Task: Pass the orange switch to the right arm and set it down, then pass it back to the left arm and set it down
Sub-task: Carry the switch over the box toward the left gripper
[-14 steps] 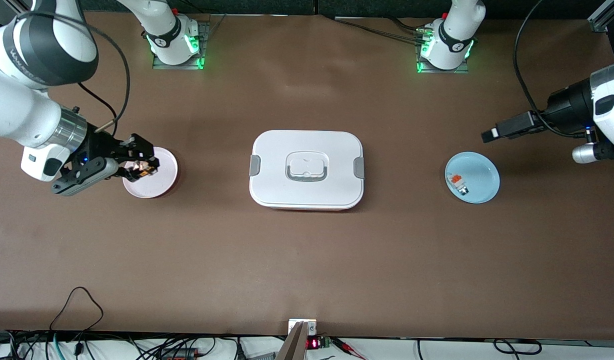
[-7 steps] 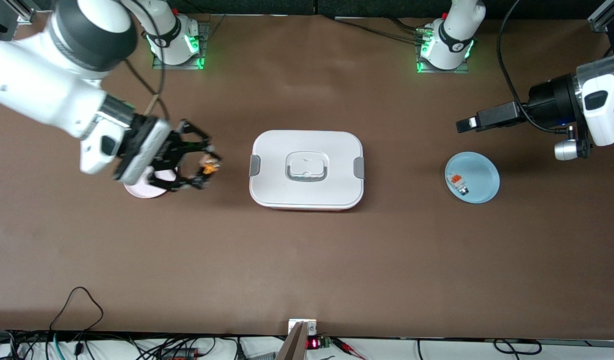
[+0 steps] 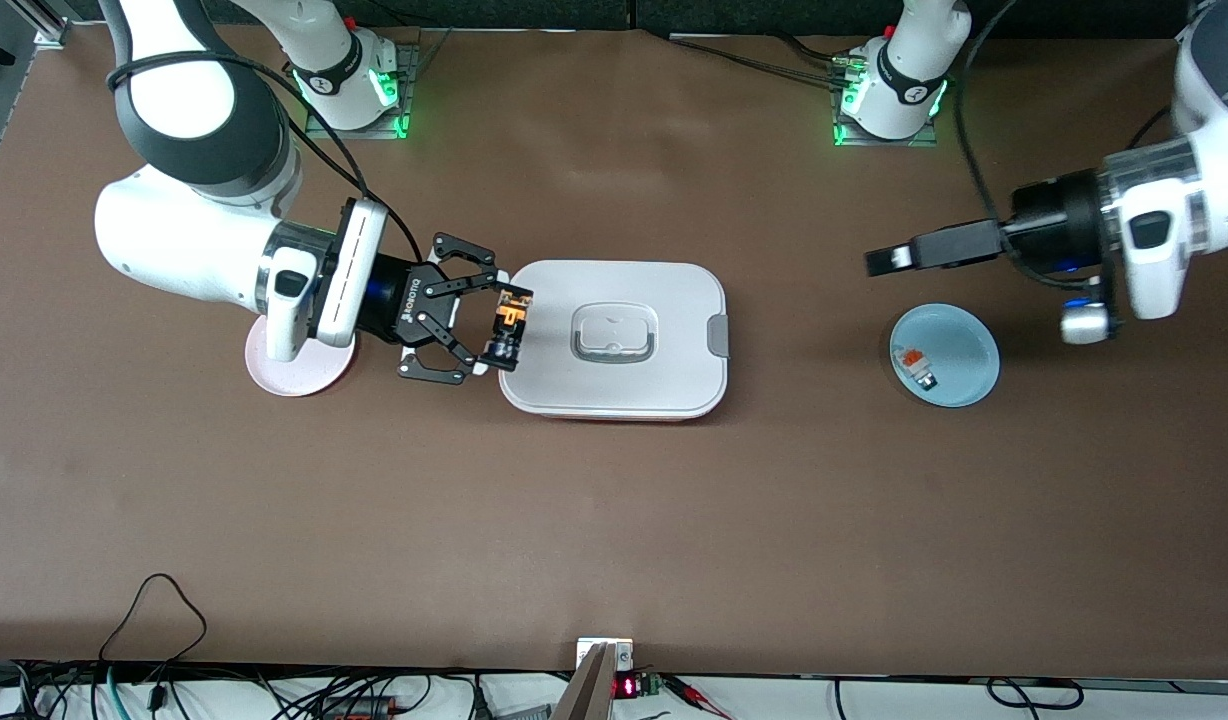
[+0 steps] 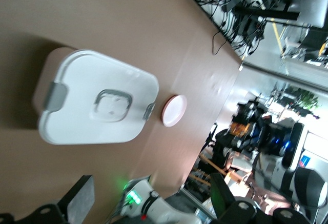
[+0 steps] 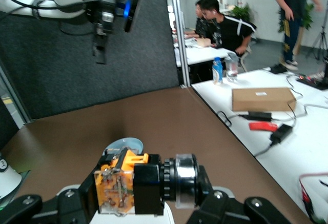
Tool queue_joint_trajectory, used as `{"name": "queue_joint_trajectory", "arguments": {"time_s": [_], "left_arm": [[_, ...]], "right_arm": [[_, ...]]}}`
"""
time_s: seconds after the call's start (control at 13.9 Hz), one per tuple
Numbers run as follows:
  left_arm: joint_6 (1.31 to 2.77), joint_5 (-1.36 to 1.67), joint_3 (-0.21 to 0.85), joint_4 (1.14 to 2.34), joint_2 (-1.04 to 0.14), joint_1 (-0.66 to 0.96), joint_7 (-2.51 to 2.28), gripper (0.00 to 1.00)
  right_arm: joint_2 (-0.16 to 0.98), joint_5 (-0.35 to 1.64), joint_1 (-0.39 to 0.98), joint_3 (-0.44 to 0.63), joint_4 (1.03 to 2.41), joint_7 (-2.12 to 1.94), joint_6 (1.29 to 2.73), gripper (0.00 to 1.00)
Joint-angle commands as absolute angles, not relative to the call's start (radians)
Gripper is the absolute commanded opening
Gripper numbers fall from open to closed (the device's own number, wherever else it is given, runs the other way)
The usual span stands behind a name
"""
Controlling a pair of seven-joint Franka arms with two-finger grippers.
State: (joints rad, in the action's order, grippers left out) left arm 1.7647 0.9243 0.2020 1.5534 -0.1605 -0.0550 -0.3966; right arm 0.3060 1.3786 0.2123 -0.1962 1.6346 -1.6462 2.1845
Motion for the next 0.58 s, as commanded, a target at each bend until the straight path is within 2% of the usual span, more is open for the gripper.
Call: {"name": "queue_joint_trajectory", "arguments": {"time_s": [0.0,0.29,0.5], "left_arm": [[1.917,0.945,0.314,1.56,-0.193,-0.051,-0.46,1.0],[2.124,0.945,0.458,1.562,-0.256,-0.051,-0.488,1.0],[2.135,0.945,0.489,1.559,-0.25,-0.051,-0.502,1.0]], "right_arm": [[0.316,1.44,0.259,-0.201,1.576,-1.675,2.168,0.27],[0.363,1.483,0.353,-0.202,1.493,-1.677,2.207,0.26],[0.367,1.483,0.377,-0.204,1.473,-1.674,2.227,0.26]]}}
